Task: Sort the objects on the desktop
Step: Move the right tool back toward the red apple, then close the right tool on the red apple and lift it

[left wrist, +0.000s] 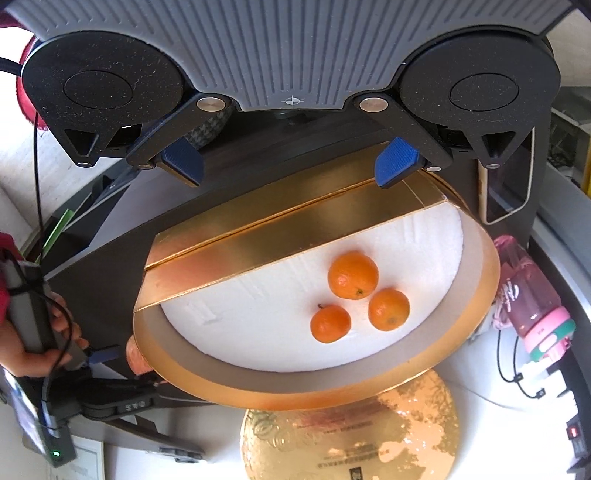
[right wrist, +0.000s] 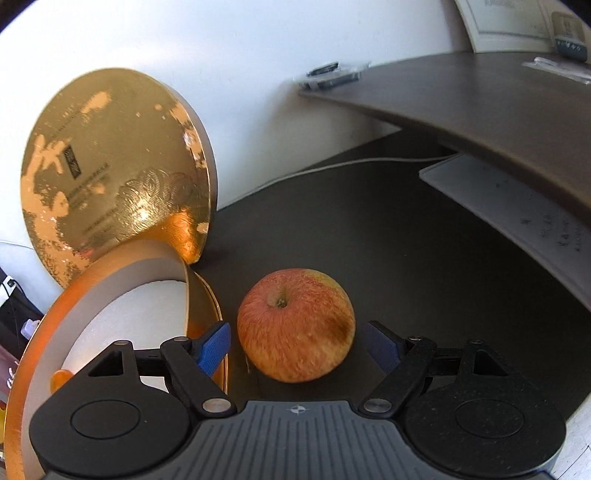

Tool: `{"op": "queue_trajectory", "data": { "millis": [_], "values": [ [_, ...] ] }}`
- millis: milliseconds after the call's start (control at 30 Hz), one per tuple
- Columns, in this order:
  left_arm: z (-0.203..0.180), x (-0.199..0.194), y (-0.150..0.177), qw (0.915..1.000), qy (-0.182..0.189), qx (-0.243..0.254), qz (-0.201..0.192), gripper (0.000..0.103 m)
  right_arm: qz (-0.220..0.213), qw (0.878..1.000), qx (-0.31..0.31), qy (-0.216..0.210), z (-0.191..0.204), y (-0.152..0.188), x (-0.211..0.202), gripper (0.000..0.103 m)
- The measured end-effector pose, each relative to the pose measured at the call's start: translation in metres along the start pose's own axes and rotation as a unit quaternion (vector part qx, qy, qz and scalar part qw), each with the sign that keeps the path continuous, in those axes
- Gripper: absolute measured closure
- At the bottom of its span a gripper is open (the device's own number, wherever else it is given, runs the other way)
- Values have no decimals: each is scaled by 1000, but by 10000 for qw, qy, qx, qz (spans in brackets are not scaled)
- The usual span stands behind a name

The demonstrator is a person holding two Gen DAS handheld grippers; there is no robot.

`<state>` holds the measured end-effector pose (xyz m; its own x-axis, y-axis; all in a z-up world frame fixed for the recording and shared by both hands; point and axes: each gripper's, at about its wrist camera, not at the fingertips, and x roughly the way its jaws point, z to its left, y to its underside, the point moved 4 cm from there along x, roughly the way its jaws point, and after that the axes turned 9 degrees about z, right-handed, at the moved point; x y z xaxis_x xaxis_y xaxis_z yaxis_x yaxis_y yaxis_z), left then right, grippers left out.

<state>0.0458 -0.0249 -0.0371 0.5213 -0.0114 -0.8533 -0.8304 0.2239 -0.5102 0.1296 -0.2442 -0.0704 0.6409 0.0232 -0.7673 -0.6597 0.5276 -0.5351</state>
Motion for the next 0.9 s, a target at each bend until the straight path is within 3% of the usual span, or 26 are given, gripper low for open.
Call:
{"op": "queue_trajectory", "data": {
  "millis": [300,700,900],
  "values": [
    [0,2,-1,10000,-1,39,6,2,130,9998,158,31,1,-9,27,19],
    [3,-1,4,10000,17,18,-9,2,116,9995,79,288,2,-6,25,21],
    [3,-6,8,9999,90,40,-61,2,-9,9984,10,567,-7,2,2,21]
  ]
}}
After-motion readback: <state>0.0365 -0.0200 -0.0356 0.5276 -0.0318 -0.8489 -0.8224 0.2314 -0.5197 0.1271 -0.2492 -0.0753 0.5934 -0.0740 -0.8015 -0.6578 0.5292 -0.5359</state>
